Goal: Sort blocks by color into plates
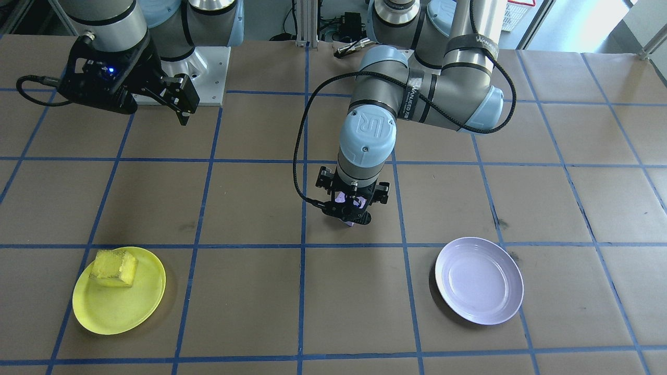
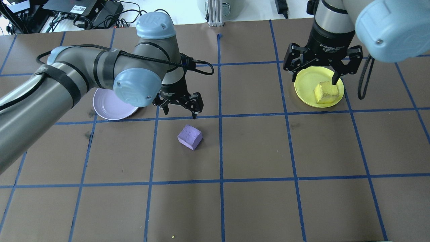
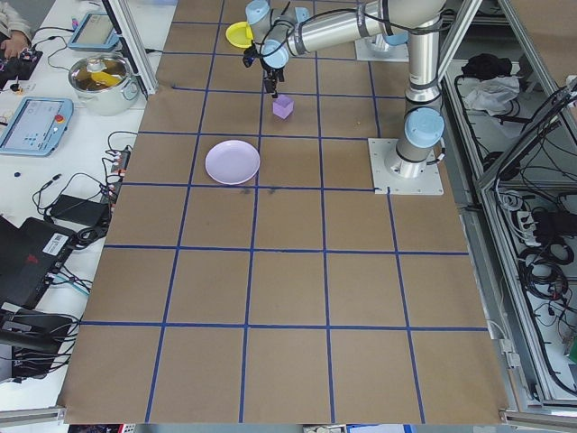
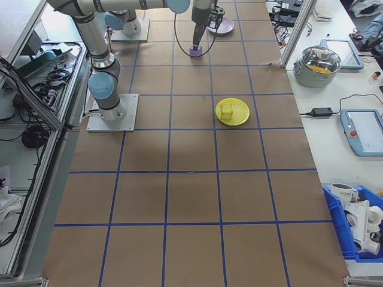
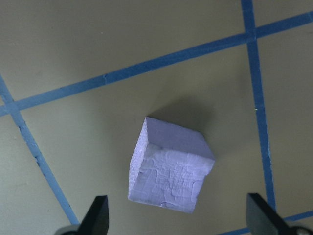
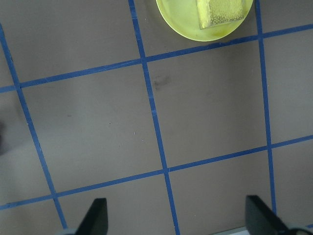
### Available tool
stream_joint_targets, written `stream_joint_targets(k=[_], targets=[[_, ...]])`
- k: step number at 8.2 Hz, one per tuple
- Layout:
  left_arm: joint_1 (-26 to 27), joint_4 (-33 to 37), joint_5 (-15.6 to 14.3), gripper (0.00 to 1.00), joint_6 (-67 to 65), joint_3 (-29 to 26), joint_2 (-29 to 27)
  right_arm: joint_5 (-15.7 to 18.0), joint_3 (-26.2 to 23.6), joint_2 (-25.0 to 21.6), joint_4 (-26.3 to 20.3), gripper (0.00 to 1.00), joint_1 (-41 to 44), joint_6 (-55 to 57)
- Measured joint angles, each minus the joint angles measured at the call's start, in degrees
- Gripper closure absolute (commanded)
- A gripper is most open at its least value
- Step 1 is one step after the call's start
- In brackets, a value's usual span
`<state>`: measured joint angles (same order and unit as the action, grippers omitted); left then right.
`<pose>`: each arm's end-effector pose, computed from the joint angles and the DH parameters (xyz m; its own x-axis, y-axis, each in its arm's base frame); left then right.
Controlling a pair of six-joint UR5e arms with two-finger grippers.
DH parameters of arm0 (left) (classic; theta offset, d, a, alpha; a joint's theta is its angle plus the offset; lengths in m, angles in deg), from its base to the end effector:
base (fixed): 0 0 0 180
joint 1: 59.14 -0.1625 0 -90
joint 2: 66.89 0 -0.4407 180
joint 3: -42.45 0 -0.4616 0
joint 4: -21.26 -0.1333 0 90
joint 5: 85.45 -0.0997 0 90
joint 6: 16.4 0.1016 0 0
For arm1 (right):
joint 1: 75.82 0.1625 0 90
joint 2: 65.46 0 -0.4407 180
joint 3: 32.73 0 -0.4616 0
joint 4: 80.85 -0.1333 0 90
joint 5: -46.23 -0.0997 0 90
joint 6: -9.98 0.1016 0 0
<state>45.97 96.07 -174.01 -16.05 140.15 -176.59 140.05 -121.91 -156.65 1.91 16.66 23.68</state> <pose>-0.2965 -0.5770 0.2446 -0.9649 0.2612 0.0259 0.2607 0.9420 0.2113 0.1499 -0.5362 0.5093 -0.9784 0.1878 0.0860 0.1942 0.9783 0.0728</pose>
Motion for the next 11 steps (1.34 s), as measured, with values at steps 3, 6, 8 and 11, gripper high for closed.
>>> stream_joint_targets(k=[3,6,8,11], targets=[[0.7,-4.8,-0.2,0.00,0.7,4.1,-1.7,-1.8,-0.2,-1.8,1.6,0.00,0.1,-3.0],[1.0,-5.8,0.0,0.00,2.3,4.9,-2.7,-3.8,-0.6,-3.4,2.0,0.00,0.1,-9.8],[2.5,-5.8,-0.3,0.28,2.9,5.1,-3.3,-4.0,-0.7,-3.8,1.9,0.00,0.2,-12.2],[3.4,-5.9,-0.5,1.00,4.1,4.8,-4.7,-4.1,-0.7,-3.8,1.8,0.00,0.2,-12.9]])
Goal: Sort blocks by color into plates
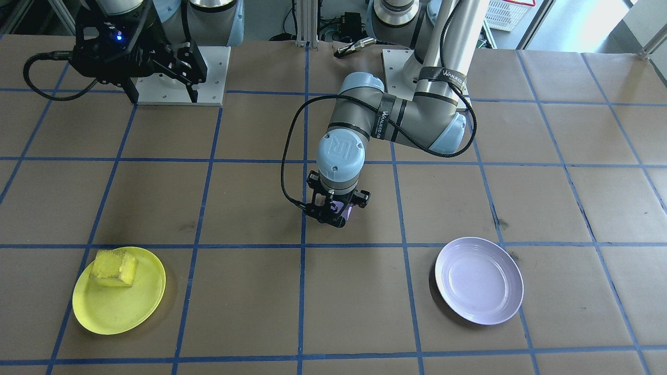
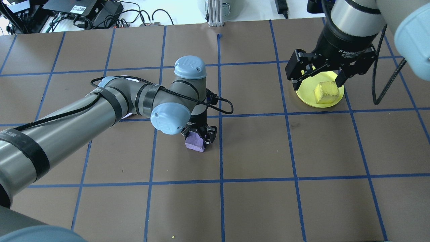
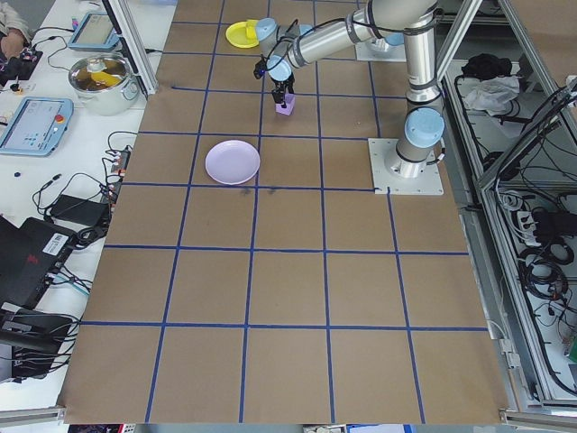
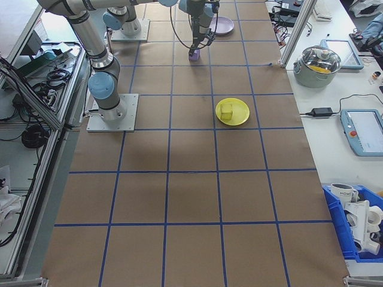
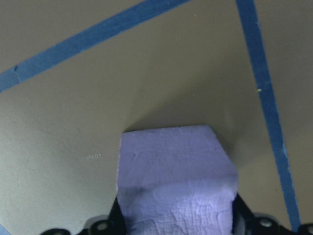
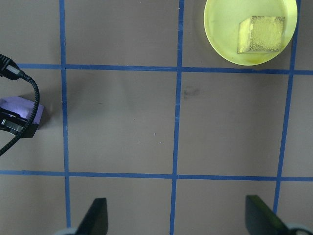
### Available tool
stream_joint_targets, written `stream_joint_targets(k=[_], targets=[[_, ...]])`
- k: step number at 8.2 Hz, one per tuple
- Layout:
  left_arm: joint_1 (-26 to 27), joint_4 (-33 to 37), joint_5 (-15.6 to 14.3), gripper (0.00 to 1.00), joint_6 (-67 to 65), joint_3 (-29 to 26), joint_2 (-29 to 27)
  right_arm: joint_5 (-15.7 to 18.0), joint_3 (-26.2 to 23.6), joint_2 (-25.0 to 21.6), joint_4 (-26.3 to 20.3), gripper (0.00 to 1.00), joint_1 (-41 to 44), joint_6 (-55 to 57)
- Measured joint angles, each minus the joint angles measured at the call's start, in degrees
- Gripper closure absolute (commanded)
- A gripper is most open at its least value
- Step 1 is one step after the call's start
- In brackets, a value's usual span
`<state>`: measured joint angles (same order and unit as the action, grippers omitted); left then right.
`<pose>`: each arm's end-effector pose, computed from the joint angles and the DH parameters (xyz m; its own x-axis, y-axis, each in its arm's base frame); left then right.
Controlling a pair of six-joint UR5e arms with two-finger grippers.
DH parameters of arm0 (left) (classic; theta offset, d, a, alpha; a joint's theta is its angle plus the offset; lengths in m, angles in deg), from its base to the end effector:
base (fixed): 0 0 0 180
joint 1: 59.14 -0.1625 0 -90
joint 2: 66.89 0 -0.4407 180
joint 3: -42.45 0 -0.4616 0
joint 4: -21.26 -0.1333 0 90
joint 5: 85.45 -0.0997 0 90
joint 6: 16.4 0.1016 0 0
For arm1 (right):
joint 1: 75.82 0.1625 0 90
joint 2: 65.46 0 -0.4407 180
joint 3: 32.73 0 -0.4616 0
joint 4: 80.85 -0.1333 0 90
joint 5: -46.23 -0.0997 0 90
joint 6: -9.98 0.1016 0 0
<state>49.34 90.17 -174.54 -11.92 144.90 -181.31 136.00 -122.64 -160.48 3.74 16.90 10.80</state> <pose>-0.3244 -0.5451 0.1619 -0.9230 0.3832 0.0365 0.3783 0.8855 0.2699 0.1583 -0.5134 0.5405 -0.9994 -0.0331 -0.0039 -0.0332 0.9994 0.0053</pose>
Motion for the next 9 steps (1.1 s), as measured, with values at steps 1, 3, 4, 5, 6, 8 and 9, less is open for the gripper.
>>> stream_joint_targets(k=[1,3,4,5,6,8,9], targets=[[0.0,0.1,0.0,1.00,0.2,-0.1,0.1,0.1,0.0,0.0,0.0,0.00,0.0,-0.1],[-0.2,1.0,0.2,1.00,0.1,-0.4,1.5,0.1,0.0,0.1,0.0,0.00,0.0,-0.2],[-0.6,2.3,0.3,1.00,0.0,-0.7,2.4,0.1,0.0,0.0,0.0,0.00,0.0,-0.2],[-1.9,4.1,0.4,1.00,0.0,-2.2,3.9,0.1,0.0,0.0,0.0,0.00,0.0,-0.2],[-4.6,6.7,0.3,1.00,0.1,-5.1,5.4,0.2,0.0,0.1,0.0,0.00,0.0,-0.2],[-12.3,12.3,0.1,1.00,1.9,-13.3,6.1,-0.2,0.0,0.0,0.3,0.00,0.0,-0.2],[-15.8,13.5,-0.2,1.00,3.6,-16.4,5.8,-0.2,0.0,0.0,0.4,0.00,0.0,-0.2]])
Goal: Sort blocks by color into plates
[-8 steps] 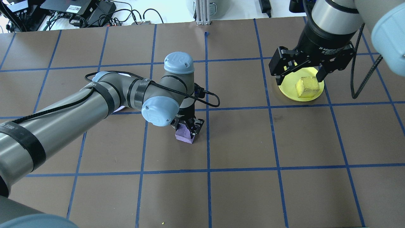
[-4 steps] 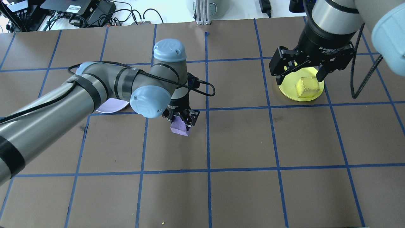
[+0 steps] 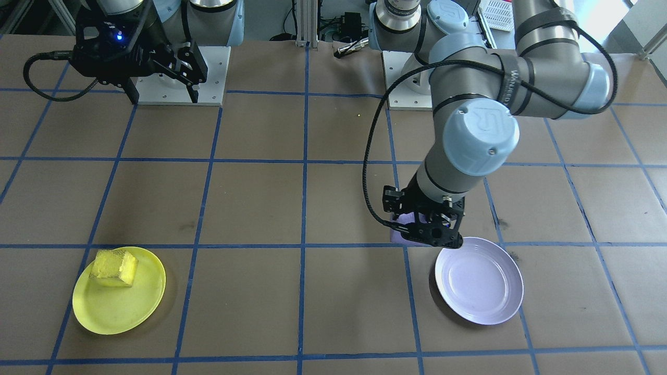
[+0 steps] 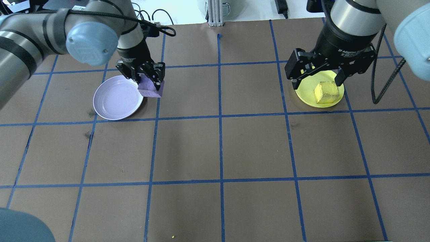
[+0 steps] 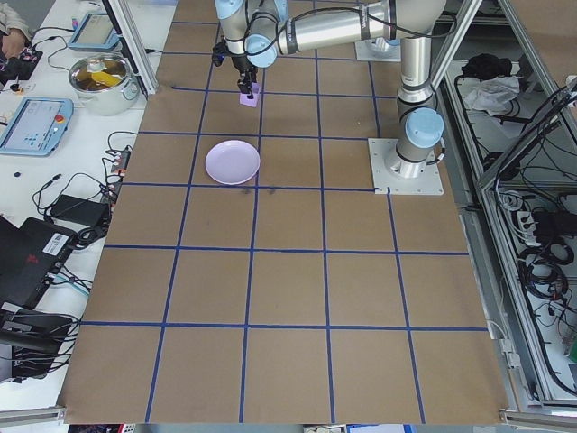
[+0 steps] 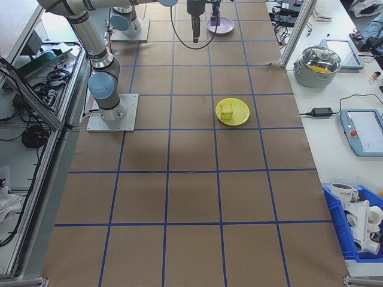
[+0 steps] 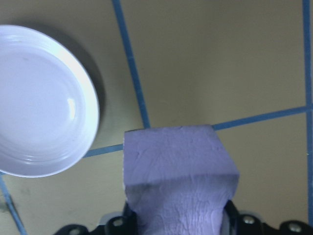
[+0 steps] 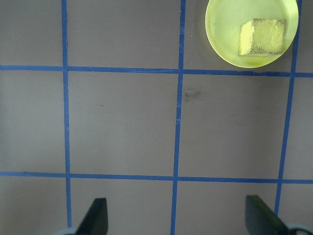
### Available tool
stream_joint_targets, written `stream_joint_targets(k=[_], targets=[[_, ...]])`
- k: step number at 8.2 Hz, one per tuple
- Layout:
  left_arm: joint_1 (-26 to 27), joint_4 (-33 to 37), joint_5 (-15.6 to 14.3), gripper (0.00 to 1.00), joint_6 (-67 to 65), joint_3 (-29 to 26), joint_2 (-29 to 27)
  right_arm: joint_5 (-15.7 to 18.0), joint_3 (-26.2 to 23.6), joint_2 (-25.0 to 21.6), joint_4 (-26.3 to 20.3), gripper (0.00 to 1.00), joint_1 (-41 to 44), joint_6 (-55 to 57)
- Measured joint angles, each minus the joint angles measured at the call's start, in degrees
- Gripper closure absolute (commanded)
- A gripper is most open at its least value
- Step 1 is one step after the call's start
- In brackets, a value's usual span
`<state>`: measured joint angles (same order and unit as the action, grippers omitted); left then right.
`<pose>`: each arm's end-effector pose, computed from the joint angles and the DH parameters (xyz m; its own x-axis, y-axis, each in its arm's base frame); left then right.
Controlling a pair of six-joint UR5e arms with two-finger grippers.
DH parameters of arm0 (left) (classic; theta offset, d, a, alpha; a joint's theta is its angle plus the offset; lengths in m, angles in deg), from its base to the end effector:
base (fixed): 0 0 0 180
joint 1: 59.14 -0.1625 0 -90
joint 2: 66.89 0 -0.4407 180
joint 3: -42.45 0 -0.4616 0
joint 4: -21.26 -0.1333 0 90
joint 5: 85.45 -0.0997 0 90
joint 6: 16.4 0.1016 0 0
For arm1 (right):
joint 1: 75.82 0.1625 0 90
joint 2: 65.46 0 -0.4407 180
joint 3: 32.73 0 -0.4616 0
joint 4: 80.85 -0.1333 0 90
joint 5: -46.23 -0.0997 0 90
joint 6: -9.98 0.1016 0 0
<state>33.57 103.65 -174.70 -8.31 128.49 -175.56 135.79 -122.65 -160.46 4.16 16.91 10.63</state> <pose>-0.1663 -0.6668 0.3497 -0.9823 0.1847 0.0303 0.1870 0.9749 0.1205 0.1588 -0.5143 0.5410 -0.9993 -0.0363 -0.0077 -0.0363 0.9993 -0.0015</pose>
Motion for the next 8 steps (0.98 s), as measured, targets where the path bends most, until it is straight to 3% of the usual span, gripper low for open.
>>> stream_joint_targets(k=[3,5,6,7,8], targets=[[-9.9,-1.6,-0.5,1.00,7.4,-3.4,-3.4,0.0,0.0,-0.1,0.1,0.00,0.0,0.0],[-12.7,-4.5,-0.9,1.00,9.9,-3.6,-7.7,0.0,0.0,-0.1,-0.2,0.00,0.1,0.0],[-13.1,-4.9,-1.2,0.74,9.9,-3.6,-9.7,-0.1,0.0,-0.1,-0.3,0.00,0.1,0.0],[-13.3,-5.0,-1.4,0.01,9.9,-3.4,-10.9,0.0,0.0,0.0,-0.1,0.00,0.1,0.1],[-13.3,-5.4,-1.7,0.00,9.8,-3.4,-11.6,0.3,0.1,-0.1,0.0,0.00,0.0,0.2]])
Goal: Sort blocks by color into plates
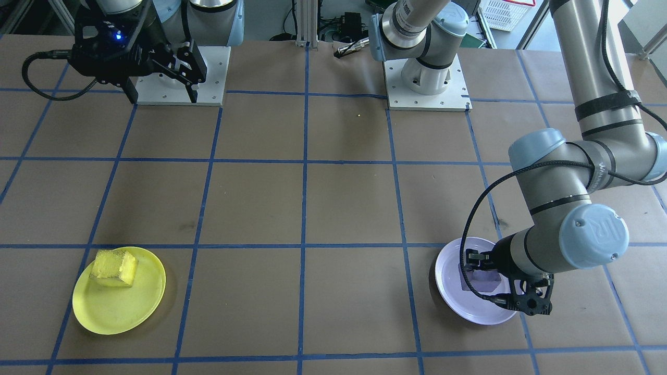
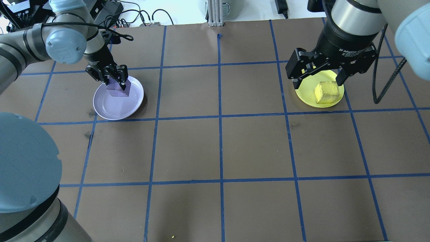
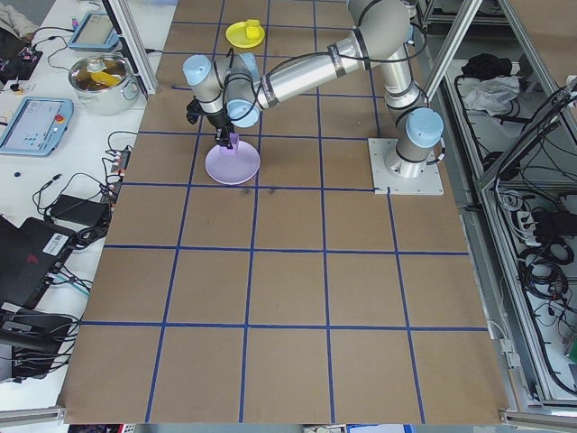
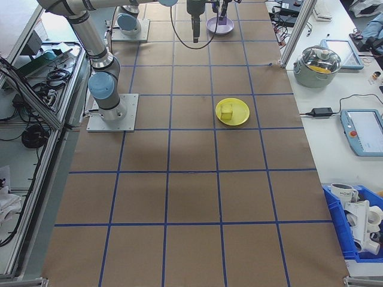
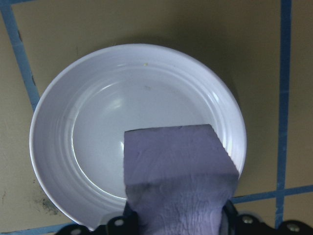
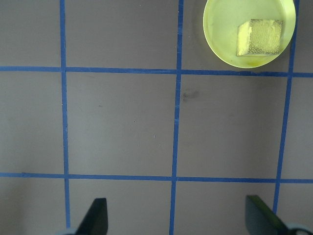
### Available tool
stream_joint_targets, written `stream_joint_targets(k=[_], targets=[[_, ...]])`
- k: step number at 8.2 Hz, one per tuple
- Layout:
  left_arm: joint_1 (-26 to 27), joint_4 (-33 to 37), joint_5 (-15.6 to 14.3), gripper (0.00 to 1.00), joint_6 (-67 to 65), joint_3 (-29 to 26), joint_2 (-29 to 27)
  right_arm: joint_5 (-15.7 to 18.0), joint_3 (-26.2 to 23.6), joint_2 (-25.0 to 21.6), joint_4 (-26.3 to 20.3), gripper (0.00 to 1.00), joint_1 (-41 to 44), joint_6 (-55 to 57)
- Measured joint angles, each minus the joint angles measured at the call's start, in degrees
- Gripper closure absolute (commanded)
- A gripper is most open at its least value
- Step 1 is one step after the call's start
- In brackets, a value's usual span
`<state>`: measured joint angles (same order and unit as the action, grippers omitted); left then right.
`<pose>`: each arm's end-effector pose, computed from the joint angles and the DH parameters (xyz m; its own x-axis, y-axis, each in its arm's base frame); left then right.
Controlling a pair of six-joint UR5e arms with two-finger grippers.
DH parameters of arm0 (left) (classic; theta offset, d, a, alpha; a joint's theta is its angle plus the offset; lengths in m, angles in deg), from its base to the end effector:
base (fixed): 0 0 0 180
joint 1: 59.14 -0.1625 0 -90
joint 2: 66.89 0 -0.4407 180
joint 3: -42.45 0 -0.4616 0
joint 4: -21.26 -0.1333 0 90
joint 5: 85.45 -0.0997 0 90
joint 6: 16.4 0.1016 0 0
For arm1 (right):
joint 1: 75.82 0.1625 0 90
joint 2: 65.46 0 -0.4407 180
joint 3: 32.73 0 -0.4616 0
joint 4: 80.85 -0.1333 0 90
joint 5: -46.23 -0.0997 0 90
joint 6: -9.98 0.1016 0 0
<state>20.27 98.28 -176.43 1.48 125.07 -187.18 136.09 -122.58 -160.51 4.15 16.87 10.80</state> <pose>0.0045 -0.7399 0.2461 -0.9915 0.1252 0.0369 0.1296 0.9770 0.1693 0.1579 -0.5141 0.5421 -0.9995 -0.0326 -0.0025 -0.0326 0.9995 -0.0035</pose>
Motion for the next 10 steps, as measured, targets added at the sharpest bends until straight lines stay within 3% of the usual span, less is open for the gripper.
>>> stream_joint_targets(k=[5,8,10], targets=[[0.1,-1.6,-2.0,0.00,-2.9,-0.4,1.5,0.2,-0.1,-0.4,-0.5,0.00,0.0,-0.1],[2.0,0.6,-1.8,0.00,-8.7,-1.2,8.4,0.3,-0.2,-0.5,-0.5,0.00,0.2,-0.1],[6.7,4.7,-1.4,0.00,-16.5,-1.3,14.2,0.4,-0.2,-0.4,-0.5,0.00,0.1,-0.1]])
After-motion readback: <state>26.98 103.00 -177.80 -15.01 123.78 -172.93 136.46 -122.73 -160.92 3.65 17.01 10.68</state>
